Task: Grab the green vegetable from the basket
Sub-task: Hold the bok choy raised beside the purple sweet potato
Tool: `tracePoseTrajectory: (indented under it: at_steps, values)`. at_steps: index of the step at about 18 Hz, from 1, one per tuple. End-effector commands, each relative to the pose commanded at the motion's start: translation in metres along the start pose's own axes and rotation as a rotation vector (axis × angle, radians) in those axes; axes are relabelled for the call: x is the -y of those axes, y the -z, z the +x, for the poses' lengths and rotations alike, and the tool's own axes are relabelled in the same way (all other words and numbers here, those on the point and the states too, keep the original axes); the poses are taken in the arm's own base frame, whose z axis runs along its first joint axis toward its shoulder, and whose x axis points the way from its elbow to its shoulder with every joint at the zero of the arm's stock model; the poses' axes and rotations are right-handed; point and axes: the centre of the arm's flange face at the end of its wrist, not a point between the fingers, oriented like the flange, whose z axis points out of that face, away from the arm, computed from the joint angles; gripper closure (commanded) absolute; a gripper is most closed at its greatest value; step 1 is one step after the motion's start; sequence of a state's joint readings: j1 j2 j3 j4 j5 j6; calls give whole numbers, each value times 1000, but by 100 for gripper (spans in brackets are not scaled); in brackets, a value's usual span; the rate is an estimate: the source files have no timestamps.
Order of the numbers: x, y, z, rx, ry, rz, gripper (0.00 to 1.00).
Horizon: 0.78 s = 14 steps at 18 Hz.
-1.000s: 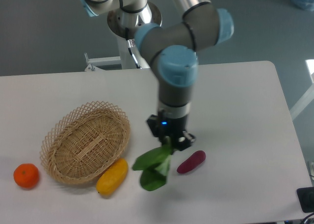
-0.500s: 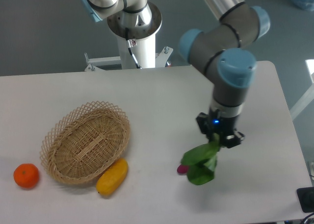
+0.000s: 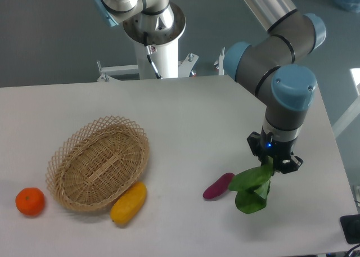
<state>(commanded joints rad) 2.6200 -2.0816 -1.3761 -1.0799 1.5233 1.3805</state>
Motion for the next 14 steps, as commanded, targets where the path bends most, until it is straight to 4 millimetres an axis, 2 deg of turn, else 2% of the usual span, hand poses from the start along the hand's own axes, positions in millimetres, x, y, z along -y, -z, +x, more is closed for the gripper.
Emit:
tracePoseTrajectory:
  at_steps: [14]
  values:
    - [0, -4, 1, -2, -7, -22, 72]
